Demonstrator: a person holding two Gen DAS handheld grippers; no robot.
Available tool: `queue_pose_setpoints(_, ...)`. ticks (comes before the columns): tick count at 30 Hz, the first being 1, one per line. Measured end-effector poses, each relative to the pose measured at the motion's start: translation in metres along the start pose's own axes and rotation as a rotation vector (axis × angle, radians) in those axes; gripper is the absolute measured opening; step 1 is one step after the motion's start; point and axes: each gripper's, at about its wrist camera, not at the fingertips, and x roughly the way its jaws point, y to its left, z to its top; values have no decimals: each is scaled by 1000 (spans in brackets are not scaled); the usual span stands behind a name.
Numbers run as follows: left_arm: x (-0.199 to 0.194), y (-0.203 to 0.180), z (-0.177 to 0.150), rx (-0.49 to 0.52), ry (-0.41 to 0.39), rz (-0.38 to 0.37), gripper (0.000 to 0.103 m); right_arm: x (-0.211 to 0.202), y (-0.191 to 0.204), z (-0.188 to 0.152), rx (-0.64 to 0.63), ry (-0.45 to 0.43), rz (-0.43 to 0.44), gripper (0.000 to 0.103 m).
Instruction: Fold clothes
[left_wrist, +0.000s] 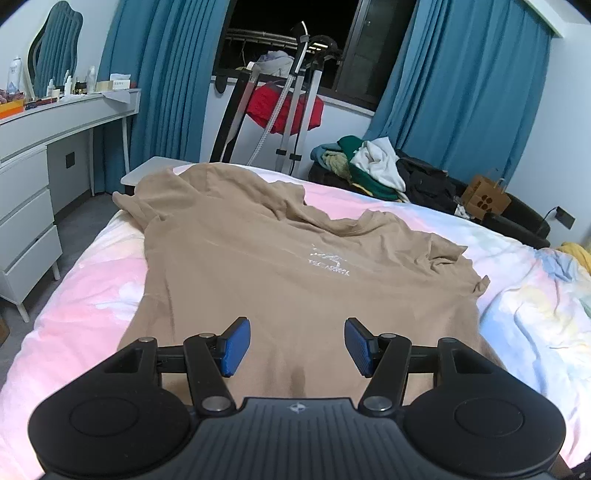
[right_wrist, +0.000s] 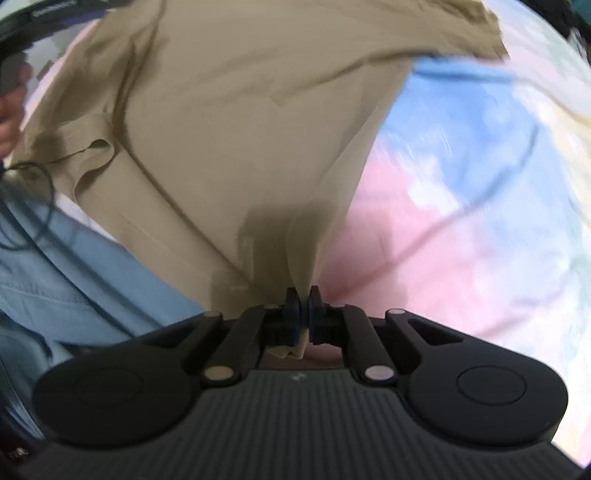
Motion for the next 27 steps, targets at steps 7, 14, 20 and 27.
queue_pose_setpoints(7,-14,30,0,-15,79,16,59,-1,-21,-15,193,-95,77,10)
queue_pose_setpoints(14,-42,51,-2,32,212,-85,59,-42,-25,2,326,-389,90,56)
queue_pose_setpoints(20,-56,26,-10,320,339,-186,59,-19,-34,37,505,-614,116,55)
queue_pose_setpoints(27,-39,-14,-50,672,519,-145,57,55,-53,49,658,-620,166,56)
